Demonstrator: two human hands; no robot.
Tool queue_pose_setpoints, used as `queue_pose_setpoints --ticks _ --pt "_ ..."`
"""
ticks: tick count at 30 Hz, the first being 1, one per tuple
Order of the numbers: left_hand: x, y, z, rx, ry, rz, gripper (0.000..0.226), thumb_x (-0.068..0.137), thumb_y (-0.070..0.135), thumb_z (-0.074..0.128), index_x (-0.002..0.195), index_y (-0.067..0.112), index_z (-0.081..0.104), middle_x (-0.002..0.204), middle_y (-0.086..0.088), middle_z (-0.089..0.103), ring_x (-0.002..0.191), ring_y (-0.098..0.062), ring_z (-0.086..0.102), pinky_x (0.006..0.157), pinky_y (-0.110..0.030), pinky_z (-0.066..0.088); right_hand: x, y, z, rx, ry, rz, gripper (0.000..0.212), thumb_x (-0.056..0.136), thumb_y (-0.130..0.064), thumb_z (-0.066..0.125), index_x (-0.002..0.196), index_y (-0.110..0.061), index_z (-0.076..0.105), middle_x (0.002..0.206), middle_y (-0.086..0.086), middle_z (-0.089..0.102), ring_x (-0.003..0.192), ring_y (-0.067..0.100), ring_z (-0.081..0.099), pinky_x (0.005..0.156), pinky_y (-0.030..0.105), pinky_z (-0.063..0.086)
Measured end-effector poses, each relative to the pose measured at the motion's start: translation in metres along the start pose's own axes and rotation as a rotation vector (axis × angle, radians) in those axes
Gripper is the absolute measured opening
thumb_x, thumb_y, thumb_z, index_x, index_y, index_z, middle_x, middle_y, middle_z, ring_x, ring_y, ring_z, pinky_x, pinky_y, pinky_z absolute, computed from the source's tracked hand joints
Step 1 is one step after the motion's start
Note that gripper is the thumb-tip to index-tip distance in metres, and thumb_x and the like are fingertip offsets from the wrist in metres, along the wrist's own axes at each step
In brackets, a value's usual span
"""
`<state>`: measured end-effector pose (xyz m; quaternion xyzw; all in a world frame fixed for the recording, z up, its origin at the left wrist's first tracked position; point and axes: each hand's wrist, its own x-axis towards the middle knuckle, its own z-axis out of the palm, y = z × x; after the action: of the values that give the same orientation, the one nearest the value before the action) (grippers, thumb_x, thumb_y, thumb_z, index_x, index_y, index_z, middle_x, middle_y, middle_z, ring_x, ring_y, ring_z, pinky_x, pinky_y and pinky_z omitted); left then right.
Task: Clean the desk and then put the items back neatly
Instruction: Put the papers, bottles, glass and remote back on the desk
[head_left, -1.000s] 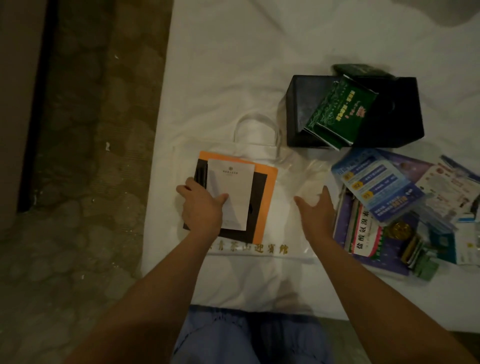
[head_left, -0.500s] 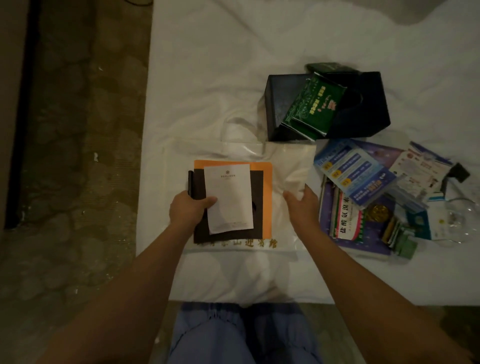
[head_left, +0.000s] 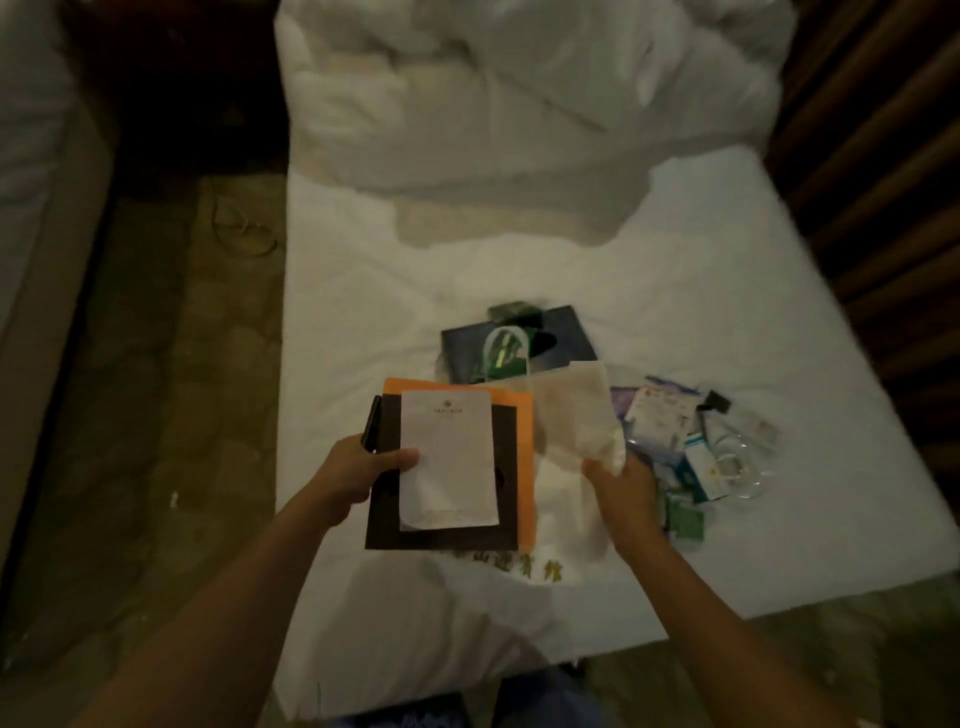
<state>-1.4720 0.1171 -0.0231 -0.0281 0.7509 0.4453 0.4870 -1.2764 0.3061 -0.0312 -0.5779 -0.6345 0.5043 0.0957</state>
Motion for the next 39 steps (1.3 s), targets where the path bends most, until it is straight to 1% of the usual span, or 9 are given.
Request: queue_pose_setpoints --ticks 7,12,15,17,19,25,30,34,39 --pt "-0.053 0.093 0.099 0.174 -0.192 0.202 0.02 0.082 0.013 0.071 0.1 0.01 0.061 0.093 -0.005 0.065 0.076 -0.017 0.061 0.06 -0.026 0.048 -0.047 -0.009 -0.155 0.22 0.196 -0.06 0.019 0.091 -0.005 0.057 0.11 -0.008 0.059 0.103 0.009 0.062 0.085 0.017 0.057 0.065 0.023 0.045" --pt "-0.103 0.125 0.225 0.27 -0.338 0.28 0.029 0.078 0.016 0.074 0.104 0.007 0.065 0.104 -0.014 0.069 0.094 -0.034 0.066 0.088 -0.05 0.052 -0.09 0.047 -0.279 0.371 0.426 -0.006 0.024 0.092 -0.01 0.058 0.116 -0.01 0.055 0.109 0.008 0.059 0.102 0.029 0.057 0.088 0.042 0.049" --pt "-0.147 0.12 0.318 0.354 -0.437 0.327 0.035 0.078 0.016 0.075 0.107 0.0 0.063 0.099 -0.016 0.069 0.085 -0.031 0.065 0.074 -0.04 0.056 -0.128 0.096 -0.35 0.485 0.568 0.063 0.033 0.093 -0.014 0.057 0.126 -0.009 0.053 0.121 0.01 0.058 0.112 0.032 0.056 0.098 0.052 0.046" --pt "-0.18 0.11 0.378 0.42 -0.519 0.37 0.032 0.08 0.016 0.073 0.106 -0.001 0.063 0.086 -0.013 0.068 0.061 -0.022 0.057 0.044 -0.021 0.045 -0.155 0.13 -0.392 0.552 0.644 0.092 0.031 0.094 -0.014 0.055 0.124 -0.01 0.053 0.117 0.007 0.059 0.109 0.029 0.057 0.097 0.049 0.047" --pt "-0.214 0.093 0.437 0.48 -0.601 0.379 0.029 0.082 0.016 0.071 0.105 0.001 0.063 0.079 -0.01 0.066 0.048 -0.015 0.048 0.036 -0.017 0.036 -0.185 0.164 -0.436 0.594 0.727 0.087 0.027 0.094 -0.01 0.055 0.121 -0.009 0.055 0.108 0.005 0.059 0.1 0.024 0.058 0.089 0.042 0.049" --pt "-0.315 0.033 0.586 0.606 -0.847 0.412 0.023 0.084 0.013 0.068 0.105 0.007 0.062 0.096 -0.01 0.067 0.062 -0.016 0.057 0.046 -0.021 0.044 -0.288 0.252 -0.536 0.674 0.98 0.105 0.018 0.092 -0.004 0.053 0.091 -0.022 0.056 0.09 -0.005 0.06 0.086 0.015 0.059 0.073 0.031 0.048" --pt "-0.417 -0.029 0.707 0.77 -1.078 0.45 0.024 0.084 0.011 0.067 0.106 0.008 0.058 0.107 -0.013 0.064 0.08 -0.023 0.062 0.07 -0.028 0.049 -0.384 0.327 -0.598 0.673 1.247 0.144 0.016 0.092 -0.005 0.053 0.092 -0.021 0.056 0.093 0.003 0.062 0.085 0.018 0.062 0.069 0.031 0.052" --pt "-0.478 -0.085 0.783 0.877 -1.223 0.471 0.014 0.083 0.011 0.069 0.093 0.016 0.06 0.1 -0.01 0.065 0.078 -0.018 0.063 0.059 -0.028 0.048 -0.434 0.38 -0.623 0.691 1.431 0.203 0.018 0.093 -0.006 0.052 0.091 -0.024 0.052 0.089 -0.005 0.056 0.08 0.008 0.055 0.064 0.023 0.045" --pt "-0.534 -0.15 0.868 1.013 -1.376 0.458 0.016 0.082 0.012 0.07 0.097 0.013 0.062 0.102 -0.01 0.067 0.083 -0.021 0.064 0.06 -0.03 0.049 -0.476 0.448 -0.659 0.743 1.587 0.345 0.012 0.094 -0.01 0.053 0.101 -0.02 0.053 0.099 -0.001 0.057 0.093 0.019 0.056 0.082 0.038 0.047"
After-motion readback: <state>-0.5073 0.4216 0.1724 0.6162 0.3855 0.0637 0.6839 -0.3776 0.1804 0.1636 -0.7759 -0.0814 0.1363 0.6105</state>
